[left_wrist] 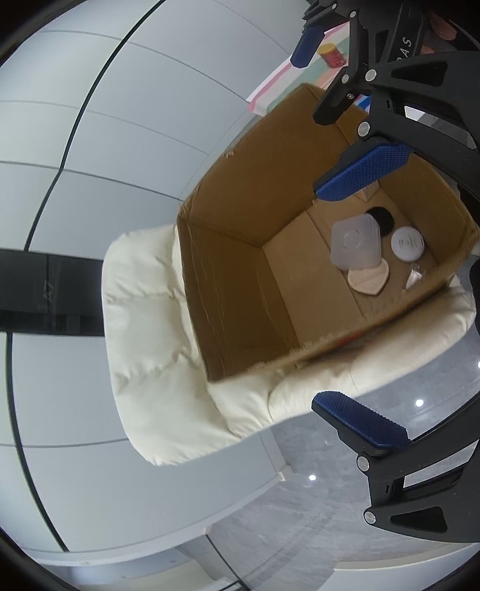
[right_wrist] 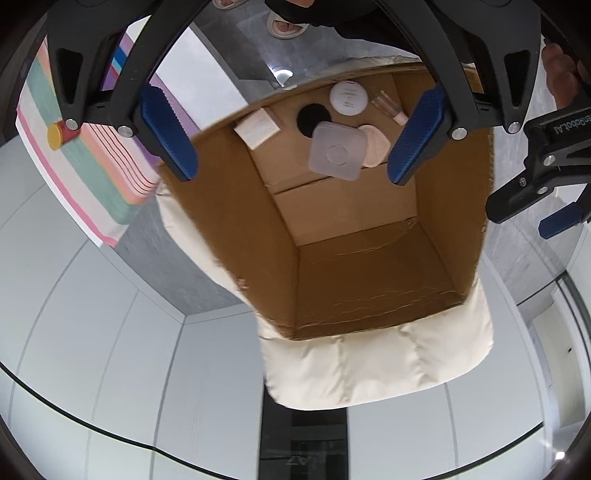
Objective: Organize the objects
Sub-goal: 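Open the left tool over the box while the right tool releases the white box inside, then move both tools back from the cardboard box toward the red can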
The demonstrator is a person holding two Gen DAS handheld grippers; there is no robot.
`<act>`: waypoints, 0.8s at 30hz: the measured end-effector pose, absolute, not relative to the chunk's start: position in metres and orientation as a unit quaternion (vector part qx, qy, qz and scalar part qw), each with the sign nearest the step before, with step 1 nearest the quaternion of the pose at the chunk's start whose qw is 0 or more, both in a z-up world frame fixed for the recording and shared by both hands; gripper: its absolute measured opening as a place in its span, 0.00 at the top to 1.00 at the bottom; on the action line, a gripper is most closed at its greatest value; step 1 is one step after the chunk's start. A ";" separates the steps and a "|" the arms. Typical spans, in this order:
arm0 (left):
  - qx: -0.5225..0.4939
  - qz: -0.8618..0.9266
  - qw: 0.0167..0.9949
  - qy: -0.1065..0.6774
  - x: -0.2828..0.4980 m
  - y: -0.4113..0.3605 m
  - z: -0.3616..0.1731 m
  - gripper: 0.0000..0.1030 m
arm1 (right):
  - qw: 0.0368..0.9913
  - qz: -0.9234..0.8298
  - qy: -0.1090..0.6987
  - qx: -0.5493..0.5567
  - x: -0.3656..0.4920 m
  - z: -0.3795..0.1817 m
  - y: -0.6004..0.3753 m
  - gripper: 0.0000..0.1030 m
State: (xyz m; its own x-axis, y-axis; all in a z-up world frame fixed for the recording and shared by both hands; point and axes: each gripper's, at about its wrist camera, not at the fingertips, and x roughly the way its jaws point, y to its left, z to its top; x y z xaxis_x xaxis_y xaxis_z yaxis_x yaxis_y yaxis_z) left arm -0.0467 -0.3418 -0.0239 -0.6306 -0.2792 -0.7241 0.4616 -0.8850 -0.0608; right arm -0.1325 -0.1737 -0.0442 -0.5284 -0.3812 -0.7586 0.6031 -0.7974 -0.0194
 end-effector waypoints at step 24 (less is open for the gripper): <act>0.383 -0.913 0.117 0.080 -0.109 -0.245 -0.019 0.00 | 0.209 -0.885 0.100 0.403 -0.168 -0.041 -0.060 0.00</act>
State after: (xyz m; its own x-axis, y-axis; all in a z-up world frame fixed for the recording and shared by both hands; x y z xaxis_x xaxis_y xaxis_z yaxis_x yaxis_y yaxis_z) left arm -0.1086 -0.2455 -0.0192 -0.6796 -0.1519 -0.7177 0.2749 -0.9598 -0.0572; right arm -0.1683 -0.0600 -0.0408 -0.5875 -0.2891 -0.7558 0.4505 -0.8927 -0.0088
